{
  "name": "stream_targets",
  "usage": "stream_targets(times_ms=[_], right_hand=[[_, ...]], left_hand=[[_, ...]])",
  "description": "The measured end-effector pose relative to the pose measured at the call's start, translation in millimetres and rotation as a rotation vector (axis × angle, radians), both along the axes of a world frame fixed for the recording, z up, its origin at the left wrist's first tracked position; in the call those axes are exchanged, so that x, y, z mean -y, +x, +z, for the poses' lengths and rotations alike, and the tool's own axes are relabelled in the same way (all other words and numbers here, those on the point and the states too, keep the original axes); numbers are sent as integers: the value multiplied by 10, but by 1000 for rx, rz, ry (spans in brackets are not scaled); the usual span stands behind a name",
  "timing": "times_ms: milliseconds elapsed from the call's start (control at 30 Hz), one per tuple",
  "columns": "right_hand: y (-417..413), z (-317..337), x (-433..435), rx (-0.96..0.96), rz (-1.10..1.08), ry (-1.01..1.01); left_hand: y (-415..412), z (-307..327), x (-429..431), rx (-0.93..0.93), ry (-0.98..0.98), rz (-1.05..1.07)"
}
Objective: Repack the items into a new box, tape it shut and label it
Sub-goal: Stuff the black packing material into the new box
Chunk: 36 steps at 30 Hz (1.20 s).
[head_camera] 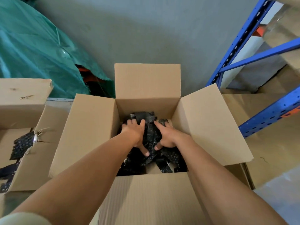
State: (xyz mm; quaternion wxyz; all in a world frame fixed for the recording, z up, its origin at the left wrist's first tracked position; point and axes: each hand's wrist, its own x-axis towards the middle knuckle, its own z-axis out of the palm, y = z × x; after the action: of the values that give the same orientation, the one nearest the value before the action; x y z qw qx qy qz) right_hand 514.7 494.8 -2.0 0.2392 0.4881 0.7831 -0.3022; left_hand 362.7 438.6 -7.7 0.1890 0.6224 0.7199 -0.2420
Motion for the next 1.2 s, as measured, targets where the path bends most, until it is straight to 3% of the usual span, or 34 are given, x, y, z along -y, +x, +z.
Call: stream_targets(times_ms=[133,233,400,567,800,1033,1200], right_hand=[[14,-245,146,128,75,-140],[64,-362,250,116,44,-161],[63,-105,123,67,-31,-214],[-1,-219,205,168,65,-181],[-29,-272,197,195,82,-135],[134,334,275,21,12,-51],[364,906,569,-164,-65,93]], left_hand=[[50,-45,-109,39,54,-44],[-39,-250,-25,120,-58,-47],[-104,-443,111,102,-200,11],[-97,-338,-3,117,-126,-15],[-70,-462,84,95,-181,-10],[-1,291,166,170,-87,16],[196,893,598,270,266,49]])
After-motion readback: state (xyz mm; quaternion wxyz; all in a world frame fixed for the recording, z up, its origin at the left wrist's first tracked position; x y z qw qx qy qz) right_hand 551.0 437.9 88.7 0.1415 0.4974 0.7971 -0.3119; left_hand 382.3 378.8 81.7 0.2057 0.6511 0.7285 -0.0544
